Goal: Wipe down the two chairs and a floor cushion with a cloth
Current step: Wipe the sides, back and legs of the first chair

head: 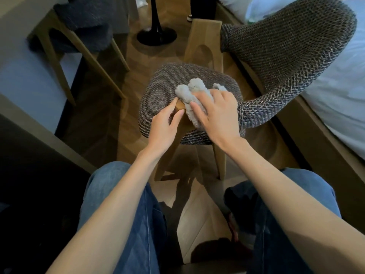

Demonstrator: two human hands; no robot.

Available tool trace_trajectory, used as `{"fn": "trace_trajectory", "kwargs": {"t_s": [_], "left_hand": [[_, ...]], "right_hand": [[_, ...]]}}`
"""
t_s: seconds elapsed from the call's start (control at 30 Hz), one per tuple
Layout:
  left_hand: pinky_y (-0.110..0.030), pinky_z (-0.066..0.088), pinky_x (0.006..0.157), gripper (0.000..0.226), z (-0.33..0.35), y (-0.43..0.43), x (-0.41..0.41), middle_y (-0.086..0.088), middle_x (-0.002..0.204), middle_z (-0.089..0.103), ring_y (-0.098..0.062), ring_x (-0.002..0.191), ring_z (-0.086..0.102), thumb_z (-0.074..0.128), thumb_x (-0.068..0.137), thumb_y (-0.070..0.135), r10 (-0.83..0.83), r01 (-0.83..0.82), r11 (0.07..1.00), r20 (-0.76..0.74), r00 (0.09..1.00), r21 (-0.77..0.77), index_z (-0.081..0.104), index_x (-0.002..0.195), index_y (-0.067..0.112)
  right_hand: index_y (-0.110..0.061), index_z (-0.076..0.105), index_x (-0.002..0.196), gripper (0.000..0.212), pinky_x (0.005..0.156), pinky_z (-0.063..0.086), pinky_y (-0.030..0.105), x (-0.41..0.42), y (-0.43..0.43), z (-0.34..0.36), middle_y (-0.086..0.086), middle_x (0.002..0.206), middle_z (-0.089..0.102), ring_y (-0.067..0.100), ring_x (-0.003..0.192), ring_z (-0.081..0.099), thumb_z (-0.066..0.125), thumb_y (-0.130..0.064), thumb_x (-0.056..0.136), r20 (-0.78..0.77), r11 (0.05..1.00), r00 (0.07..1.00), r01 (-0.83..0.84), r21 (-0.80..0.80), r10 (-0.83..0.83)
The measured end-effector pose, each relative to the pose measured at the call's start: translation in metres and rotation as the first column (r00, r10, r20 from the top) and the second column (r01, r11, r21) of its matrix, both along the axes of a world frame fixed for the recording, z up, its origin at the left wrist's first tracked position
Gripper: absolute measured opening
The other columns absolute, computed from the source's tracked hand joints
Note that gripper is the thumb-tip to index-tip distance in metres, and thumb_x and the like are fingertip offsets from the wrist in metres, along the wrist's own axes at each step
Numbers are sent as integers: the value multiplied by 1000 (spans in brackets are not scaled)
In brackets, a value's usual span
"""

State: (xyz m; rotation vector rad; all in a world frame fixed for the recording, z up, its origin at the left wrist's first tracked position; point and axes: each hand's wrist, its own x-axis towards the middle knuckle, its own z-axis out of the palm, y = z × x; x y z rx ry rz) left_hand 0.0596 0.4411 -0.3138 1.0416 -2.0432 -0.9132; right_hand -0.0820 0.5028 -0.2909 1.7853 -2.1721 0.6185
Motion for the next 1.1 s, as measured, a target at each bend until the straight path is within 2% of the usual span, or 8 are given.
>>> {"fn": "trace_trajectory", "kwargs": {"t_s": [0.13,0.37,0.53,0.67,0.77,0.87,1.0,1.1], "left_hand": [[-33,47,93,26,0,6,-2,-9,113,65,-20,108,59,46,100,15,37,-36,999,7,999,-22,58,121,6],[1,18,100,54,-4,11,-10,3,152,34,1,133,28,46,100,32,24,-2,974,96,995,-228,27,150,28],[-38,6,117,58,-9,16,-16,-2,158,22,-22,148,8,54,97,20,43,128,863,325,945,-489,29,149,17],[-45,-3,116,58,-6,24,-32,-3,156,28,-24,147,14,52,97,28,131,134,815,405,905,-563,30,149,13],[-46,-4,116,56,-5,34,-46,-6,155,31,-26,146,17,51,98,28,89,196,787,423,902,-585,31,149,16],[-46,-5,116,53,-3,41,-61,-6,154,31,-26,146,17,48,99,27,39,242,776,427,903,-583,32,149,19],[-47,-7,116,50,-1,48,-83,-6,152,36,-26,145,23,49,99,27,18,252,772,417,909,-583,37,146,18],[-48,-2,117,50,-3,51,-94,-4,150,40,-25,143,28,50,98,27,21,251,761,408,913,-598,38,146,17]], "right_hand": [[-26,54,130,44,96,35,38,8,-6,5,5,124,57,27,114,49,29,-47,101,-99,988,986,-123,89,132],[-14,66,108,31,82,36,42,-49,34,1,12,111,61,34,100,51,45,-35,99,2,981,986,163,-101,-164],[-12,67,113,30,95,35,39,-26,25,-3,12,123,58,31,110,48,48,-30,100,65,986,994,93,-138,-85],[-10,67,115,23,89,43,42,-45,40,-2,16,119,61,35,100,55,57,-18,96,-123,985,992,-31,-170,10],[-9,67,114,23,80,48,45,-71,59,-3,17,117,60,38,91,54,56,-14,95,-201,981,977,38,-191,-77],[-11,65,120,26,87,44,44,-93,81,-8,19,124,55,41,98,48,53,-16,97,-75,944,972,197,-264,-223],[-18,61,129,31,94,25,28,-114,96,-5,20,134,46,42,107,41,50,-21,99,276,758,867,497,-421,-416],[-28,48,140,39,97,19,27,-121,81,-3,20,151,25,37,127,30,44,-31,101,334,832,861,479,-281,-383]]}}
